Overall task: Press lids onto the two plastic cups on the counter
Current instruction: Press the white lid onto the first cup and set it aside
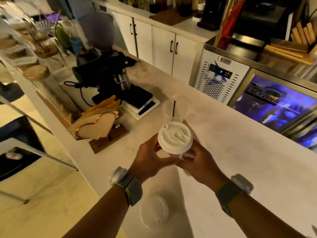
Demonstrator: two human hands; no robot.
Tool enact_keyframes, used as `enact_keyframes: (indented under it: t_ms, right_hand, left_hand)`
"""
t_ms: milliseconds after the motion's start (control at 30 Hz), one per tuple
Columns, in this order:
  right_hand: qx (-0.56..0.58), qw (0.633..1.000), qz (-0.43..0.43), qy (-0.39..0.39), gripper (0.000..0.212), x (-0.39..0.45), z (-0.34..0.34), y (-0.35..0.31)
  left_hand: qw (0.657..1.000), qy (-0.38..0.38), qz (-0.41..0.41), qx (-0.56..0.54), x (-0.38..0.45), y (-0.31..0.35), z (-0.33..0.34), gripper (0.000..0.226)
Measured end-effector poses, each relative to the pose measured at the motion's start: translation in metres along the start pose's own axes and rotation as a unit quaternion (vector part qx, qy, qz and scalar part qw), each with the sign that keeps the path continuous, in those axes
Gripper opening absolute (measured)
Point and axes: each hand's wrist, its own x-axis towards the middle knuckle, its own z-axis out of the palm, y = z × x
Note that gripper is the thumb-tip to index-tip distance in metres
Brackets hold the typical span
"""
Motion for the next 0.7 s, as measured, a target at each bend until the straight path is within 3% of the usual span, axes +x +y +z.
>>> enact_keyframes:
  t_ms: [333,467,700]
  right_hand:
    - [0.038,0.999,-0.020,0.004,0.068,0.069,0.075,-0.012]
    - [0.021,1.000,-0.017,0.016,0.066,0.100,0.092,-0.014]
    - [0.030,0.999,-0.010,0.032,0.071,0.136,0.108,-0.007]
  left_hand:
    - [0.994,0.088,-0.032,0.047,0.021,-0.026,-0.067,0.081]
    - [0.995,0.088,-0.005,0.048,0.043,-0.035,-0.085,0.082]
    - [0.996,0.080,-0.031,0.030,0.079,-0.058,-0.098,0.081]
